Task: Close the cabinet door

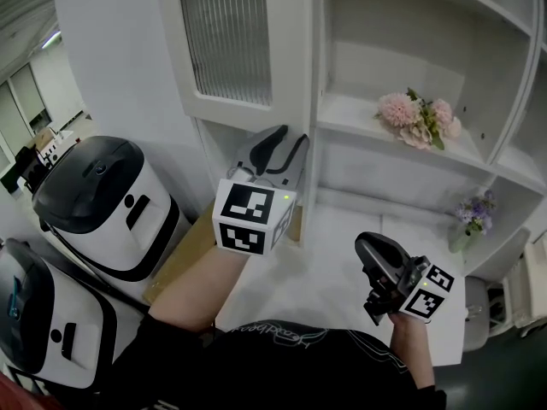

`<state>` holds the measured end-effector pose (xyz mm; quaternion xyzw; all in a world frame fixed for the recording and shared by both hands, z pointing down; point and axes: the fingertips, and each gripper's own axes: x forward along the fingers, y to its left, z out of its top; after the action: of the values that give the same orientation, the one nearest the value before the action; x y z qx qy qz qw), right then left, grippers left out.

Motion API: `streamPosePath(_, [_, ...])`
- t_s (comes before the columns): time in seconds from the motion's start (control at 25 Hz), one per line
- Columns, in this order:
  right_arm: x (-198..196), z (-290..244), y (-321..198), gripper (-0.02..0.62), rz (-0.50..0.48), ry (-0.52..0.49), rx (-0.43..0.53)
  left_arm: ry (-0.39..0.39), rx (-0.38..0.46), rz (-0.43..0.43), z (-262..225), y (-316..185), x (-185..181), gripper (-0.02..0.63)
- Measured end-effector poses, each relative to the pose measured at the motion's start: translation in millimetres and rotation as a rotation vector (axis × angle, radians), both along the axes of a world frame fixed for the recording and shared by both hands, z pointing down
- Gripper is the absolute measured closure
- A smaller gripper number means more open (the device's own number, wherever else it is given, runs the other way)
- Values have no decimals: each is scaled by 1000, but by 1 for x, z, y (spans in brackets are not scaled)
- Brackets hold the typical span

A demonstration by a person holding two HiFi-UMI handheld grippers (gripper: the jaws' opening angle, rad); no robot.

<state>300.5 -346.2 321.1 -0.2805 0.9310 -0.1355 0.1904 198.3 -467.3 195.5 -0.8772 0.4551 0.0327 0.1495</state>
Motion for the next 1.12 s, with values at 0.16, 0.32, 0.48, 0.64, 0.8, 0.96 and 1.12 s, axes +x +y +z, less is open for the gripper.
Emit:
streamPosePath(0.16, [4, 2, -1, 532, 7, -1, -5, -7, -15, -6, 0, -9, 4, 465])
streamPosePath(0.32, [9, 3, -3, 532, 18, -1, -10, -11, -29, -22, -1, -20, 7, 474])
streamPosePath(0.48, [13, 5, -4, 532, 18, 2, -15, 1, -39, -37, -2, -32, 9, 514])
streamPosePath(0.64, [17, 6, -8, 532, 20, 4, -21, 0, -45, -49, -1, -42, 12, 517])
streamPosePath(0.8, [21, 8, -11, 532, 14, 0, -28, -1, -44, -62, -1, -51, 17, 517])
streamPosePath(0.96, [25, 12, -15, 532, 8, -6, -39, -4, -47, -80, -2, -57, 18, 530])
streamPosePath(1.12, [31, 18, -20, 532, 4, -7, -52, -5, -28, -103, -2, -58, 18, 534])
